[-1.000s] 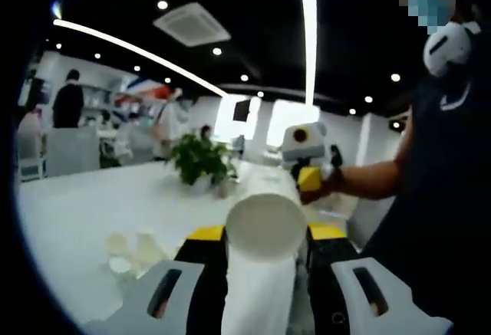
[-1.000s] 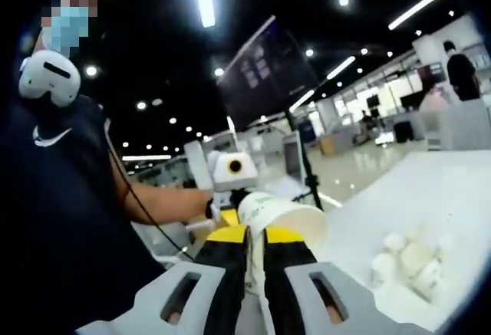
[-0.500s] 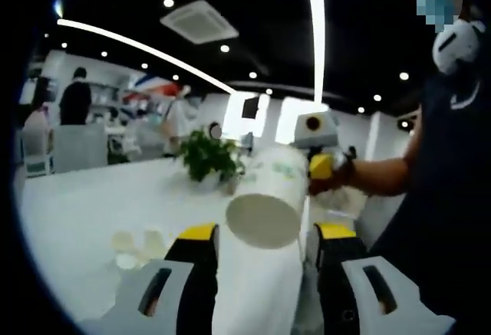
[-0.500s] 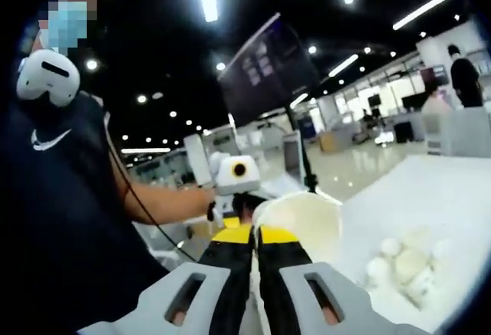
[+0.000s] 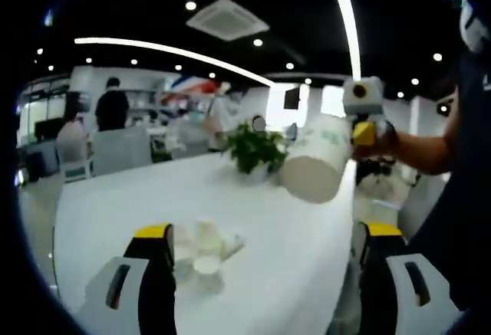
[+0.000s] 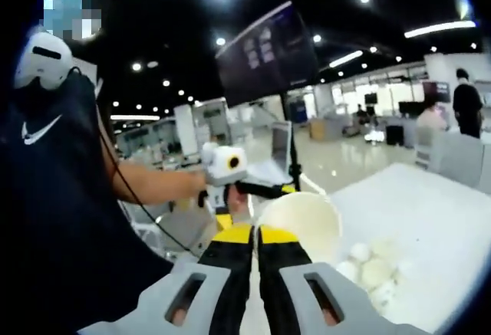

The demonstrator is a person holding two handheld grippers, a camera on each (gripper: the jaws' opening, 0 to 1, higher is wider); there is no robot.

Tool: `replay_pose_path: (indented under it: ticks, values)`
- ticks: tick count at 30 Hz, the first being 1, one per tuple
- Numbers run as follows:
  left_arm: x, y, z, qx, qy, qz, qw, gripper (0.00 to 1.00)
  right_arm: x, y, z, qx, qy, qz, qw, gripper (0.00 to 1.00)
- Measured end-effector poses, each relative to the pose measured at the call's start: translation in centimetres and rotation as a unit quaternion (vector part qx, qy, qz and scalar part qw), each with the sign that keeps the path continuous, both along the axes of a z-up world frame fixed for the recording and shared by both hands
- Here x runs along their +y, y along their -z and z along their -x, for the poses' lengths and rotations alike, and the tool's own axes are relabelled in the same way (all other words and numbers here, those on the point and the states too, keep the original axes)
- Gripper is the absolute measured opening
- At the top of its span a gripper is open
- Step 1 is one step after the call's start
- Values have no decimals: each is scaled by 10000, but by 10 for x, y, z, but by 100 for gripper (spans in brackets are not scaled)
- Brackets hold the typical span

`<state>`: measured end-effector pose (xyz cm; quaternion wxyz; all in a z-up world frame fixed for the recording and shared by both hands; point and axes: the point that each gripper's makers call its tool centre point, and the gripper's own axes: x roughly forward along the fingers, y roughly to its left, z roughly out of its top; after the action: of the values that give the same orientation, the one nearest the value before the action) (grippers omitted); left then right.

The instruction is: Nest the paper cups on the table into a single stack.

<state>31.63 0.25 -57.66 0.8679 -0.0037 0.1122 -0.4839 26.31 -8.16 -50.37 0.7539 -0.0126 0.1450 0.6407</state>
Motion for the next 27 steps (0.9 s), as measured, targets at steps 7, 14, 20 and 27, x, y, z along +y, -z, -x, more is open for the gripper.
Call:
replay_pose_path:
  ticks: [7, 14, 20, 27]
  values:
    - [27, 10, -16, -148, -556, -326, 9978, 98, 2, 10, -1, -324, -181, 934, 9949, 0]
    - [50, 22, -20, -174, -903, -601, 9940, 98, 6, 22, -3, -636, -401, 1811, 9806, 0]
    - [62, 24, -21, -188, -1079, -591, 9922, 98, 8, 35, -4, -894, -602, 2699, 9568, 0]
    - [70, 30, -18, -150, -1190, -542, 9913, 98, 9, 52, 2, -1045, -930, 3426, 9290, 0]
